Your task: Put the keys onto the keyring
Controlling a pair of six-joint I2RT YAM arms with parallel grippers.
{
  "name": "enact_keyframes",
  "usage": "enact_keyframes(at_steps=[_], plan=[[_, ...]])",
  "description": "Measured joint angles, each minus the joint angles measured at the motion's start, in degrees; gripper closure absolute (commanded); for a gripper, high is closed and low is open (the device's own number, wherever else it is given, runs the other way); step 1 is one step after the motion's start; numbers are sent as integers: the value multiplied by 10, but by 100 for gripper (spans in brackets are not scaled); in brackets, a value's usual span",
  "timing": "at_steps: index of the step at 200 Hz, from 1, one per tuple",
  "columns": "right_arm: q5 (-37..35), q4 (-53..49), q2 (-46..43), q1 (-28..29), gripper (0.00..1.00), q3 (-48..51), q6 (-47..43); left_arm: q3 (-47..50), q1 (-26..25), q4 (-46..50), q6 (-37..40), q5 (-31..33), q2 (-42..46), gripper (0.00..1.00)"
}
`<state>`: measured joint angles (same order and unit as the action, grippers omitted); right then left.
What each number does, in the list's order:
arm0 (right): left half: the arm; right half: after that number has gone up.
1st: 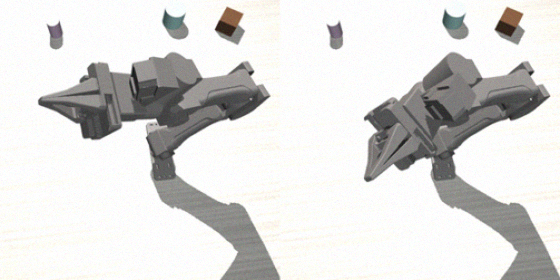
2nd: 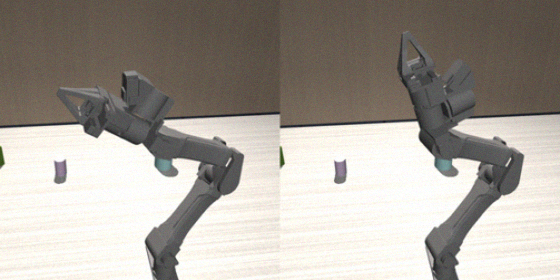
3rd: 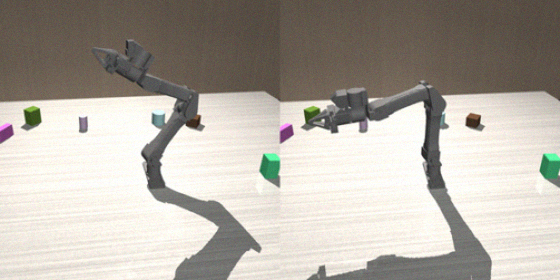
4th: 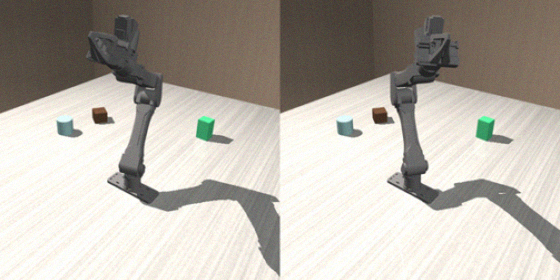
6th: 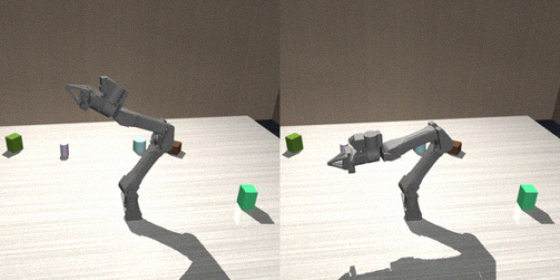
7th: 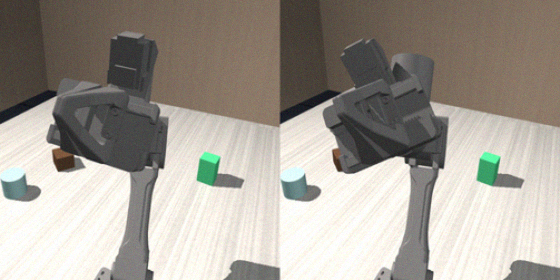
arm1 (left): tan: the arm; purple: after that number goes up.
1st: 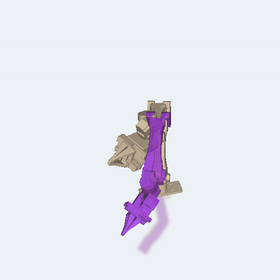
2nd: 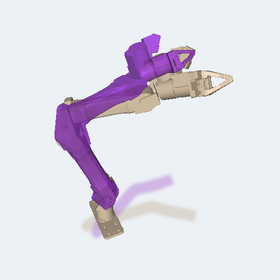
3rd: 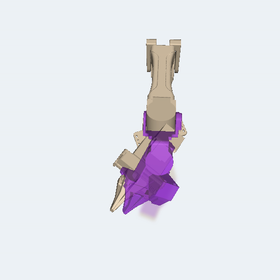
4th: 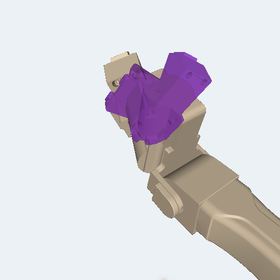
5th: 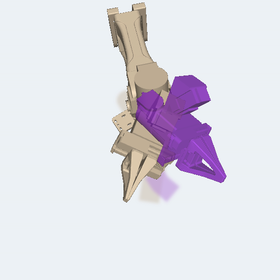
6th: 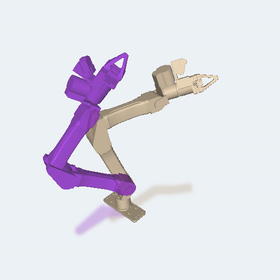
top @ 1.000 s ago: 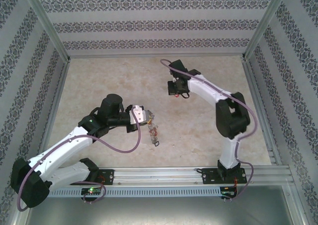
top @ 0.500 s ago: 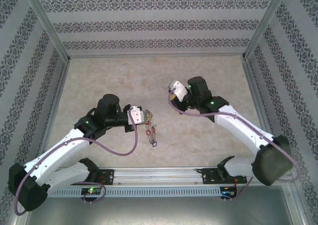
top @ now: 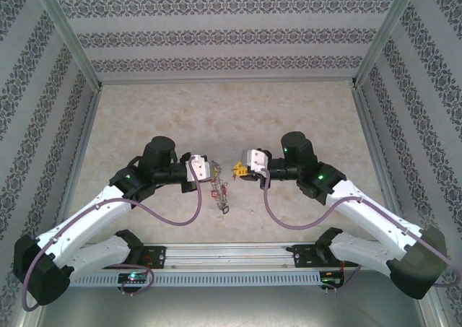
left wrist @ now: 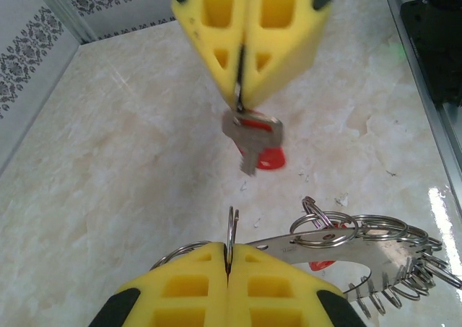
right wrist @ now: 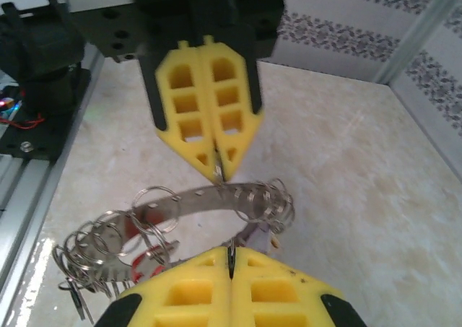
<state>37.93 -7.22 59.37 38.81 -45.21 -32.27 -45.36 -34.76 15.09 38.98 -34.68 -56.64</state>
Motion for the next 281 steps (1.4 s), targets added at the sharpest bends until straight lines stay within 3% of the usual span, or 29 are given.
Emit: enact_keyframes(at_steps=[56,118,281], plan=[[-28,11,50,19,100,-9,103,0,0,-19,-32,9,-2,100],[-31,111,64,22,100,-3,261,0,0,-28,-64,44,-25,100],[-70,144,92,31,100,4,308,-3,0,-40,-130,73,-47,100]])
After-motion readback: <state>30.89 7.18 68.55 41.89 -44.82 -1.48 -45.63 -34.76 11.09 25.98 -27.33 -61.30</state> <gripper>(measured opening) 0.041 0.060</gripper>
